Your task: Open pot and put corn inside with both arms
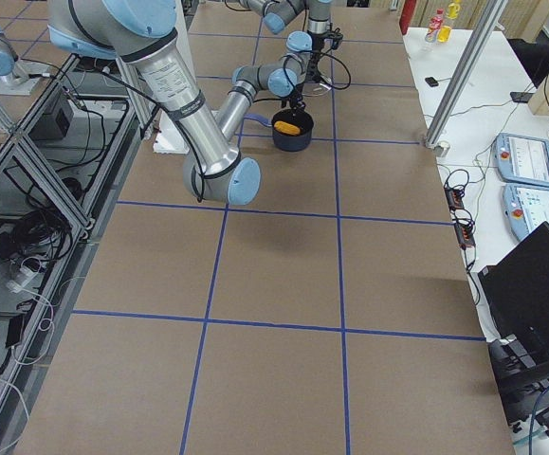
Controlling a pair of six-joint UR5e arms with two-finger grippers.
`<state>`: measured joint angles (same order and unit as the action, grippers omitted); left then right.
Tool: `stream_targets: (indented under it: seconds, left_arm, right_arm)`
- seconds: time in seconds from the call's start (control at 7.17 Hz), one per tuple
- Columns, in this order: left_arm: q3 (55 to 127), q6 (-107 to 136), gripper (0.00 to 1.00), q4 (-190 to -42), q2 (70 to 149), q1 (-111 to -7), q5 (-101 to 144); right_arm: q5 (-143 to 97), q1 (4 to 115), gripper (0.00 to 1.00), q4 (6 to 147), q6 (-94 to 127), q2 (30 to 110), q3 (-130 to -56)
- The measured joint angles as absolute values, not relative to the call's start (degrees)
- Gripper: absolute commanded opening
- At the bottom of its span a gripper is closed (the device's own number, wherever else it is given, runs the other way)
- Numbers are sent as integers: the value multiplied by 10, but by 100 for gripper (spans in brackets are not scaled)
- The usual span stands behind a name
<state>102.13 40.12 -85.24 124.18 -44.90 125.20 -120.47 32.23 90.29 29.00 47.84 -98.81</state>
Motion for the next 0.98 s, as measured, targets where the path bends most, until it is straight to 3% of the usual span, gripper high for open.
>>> stream_targets:
  seconds: [0.98]
  left_arm:
    - [1018,269,63,-978,1038,-526,1313]
  right_arm:
    - [-1203,368,100,845,285,490,-987]
